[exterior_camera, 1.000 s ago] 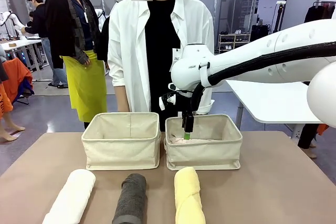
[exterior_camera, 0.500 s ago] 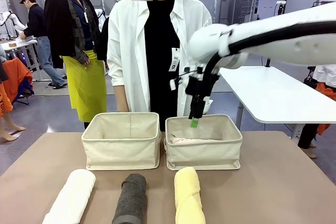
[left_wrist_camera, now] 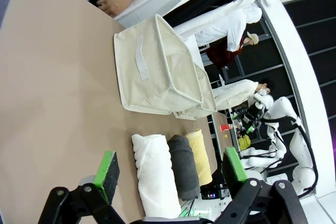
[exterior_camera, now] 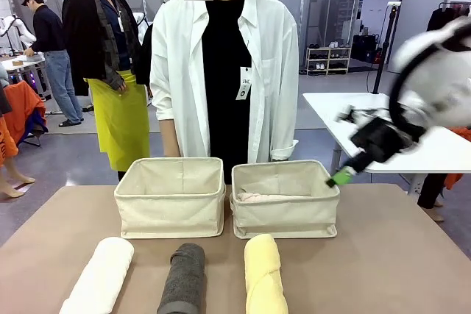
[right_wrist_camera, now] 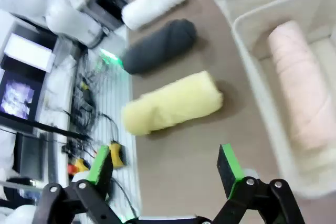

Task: Divide the towels into two baskets.
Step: Pick up one hotel-folded towel from the bottom of the table and place it in the Fabric basket indicated by the person.

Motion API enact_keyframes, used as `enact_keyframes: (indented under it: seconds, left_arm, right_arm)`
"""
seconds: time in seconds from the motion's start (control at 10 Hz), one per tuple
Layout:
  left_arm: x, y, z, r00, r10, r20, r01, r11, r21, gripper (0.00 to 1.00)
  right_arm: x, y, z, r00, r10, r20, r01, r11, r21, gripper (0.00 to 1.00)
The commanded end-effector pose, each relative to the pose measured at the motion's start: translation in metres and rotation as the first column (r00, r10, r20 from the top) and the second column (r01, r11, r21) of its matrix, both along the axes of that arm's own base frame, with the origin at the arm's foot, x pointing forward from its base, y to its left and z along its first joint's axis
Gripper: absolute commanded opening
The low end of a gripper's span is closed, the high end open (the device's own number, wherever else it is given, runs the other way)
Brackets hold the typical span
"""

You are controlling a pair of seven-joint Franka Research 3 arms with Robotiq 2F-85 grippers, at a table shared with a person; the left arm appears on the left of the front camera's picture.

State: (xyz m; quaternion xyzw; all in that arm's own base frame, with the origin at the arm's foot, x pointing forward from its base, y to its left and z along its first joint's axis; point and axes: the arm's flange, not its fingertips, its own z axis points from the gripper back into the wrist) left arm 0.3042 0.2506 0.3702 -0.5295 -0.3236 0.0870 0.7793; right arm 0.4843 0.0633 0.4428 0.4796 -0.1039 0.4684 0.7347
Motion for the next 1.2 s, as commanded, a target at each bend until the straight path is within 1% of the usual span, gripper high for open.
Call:
enact_keyframes:
  seconds: [0.0, 0.1, 0.2, 0.3, 0.4, 0.5, 0.6, 0.7, 0.8, 0.9, 1.0, 1.1]
  left_arm:
    - [-0.002, 0.002, 0.002, 1.000, 0.003, 0.011, -0.003, 1.000, -0.008, 1.00]
    - [-0.002, 0.002, 0.002, 1.000, 0.003, 0.011, -0.003, 1.000, -0.008, 1.00]
    - [-0.002, 0.002, 0.002, 1.000, 0.003, 0.011, -0.003, 1.000, -0.008, 1.00]
    - [-0.002, 0.002, 0.002, 1.000, 0.003, 0.011, -0.003, 1.000, -0.008, 1.00]
    - [-0.002, 0.002, 0.002, 1.000, 0.003, 0.011, -0.003, 1.000, -0.008, 1.00]
    - [-0.002, 0.002, 0.002, 1.000, 0.003, 0.011, -0.003, 1.000, -0.008, 1.00]
    - [-0.002, 0.002, 0.002, 1.000, 0.003, 0.011, -0.003, 1.000, -0.008, 1.00]
    - [-0.002, 0.002, 0.002, 1.000, 0.003, 0.011, -0.003, 1.000, -0.008, 1.00]
    - [-0.002, 0.002, 0.002, 1.000, 0.003, 0.011, -0.003, 1.000, -0.008, 1.00]
    - [-0.002, 0.002, 0.002, 1.000, 0.003, 0.011, -0.003, 1.000, -0.008, 1.00]
    - [-0.002, 0.002, 0.002, 1.000, 0.003, 0.011, -0.003, 1.000, -0.008, 1.00]
    - [-0.002, 0.002, 0.002, 1.000, 0.003, 0.011, -0.003, 1.000, -0.008, 1.00]
  right_arm:
    - [-0.040, -0.061, -0.022, 0.978, -0.177, -0.111, 0.194, 0.967, 0.166, 1.00]
    - [-0.054, -0.101, -0.030, 0.957, -0.229, -0.177, 0.264, 0.941, 0.211, 1.00]
    - [-0.070, -0.144, -0.038, 0.922, -0.277, -0.269, 0.337, 0.917, 0.211, 1.00]
    - [-0.086, -0.180, -0.043, 0.884, -0.320, -0.340, 0.404, 0.889, 0.216, 1.00]
    - [-0.102, -0.215, -0.048, 0.832, -0.370, -0.414, 0.487, 0.844, 0.225, 1.00]
    - [-0.118, -0.245, -0.055, 0.765, -0.401, -0.504, 0.564, 0.794, 0.226, 1.00]
    - [-0.131, -0.266, -0.064, 0.710, -0.410, -0.573, 0.613, 0.759, 0.217, 1.00]
    - [-0.136, -0.276, -0.070, 0.687, -0.401, -0.606, 0.628, 0.748, 0.216, 1.00]
    - [-0.136, -0.283, -0.073, 0.646, -0.422, -0.636, 0.653, 0.737, 0.175, 1.00]
    - [-0.136, -0.286, -0.074, 0.612, -0.437, -0.659, 0.660, 0.742, 0.120, 1.00]
    - [-0.131, -0.282, -0.075, 0.581, -0.415, -0.700, 0.645, 0.759, 0.085, 1.00]
    - [-0.147, -0.289, -0.085, 0.648, -0.431, -0.628, 0.651, 0.742, 0.162, 1.00]
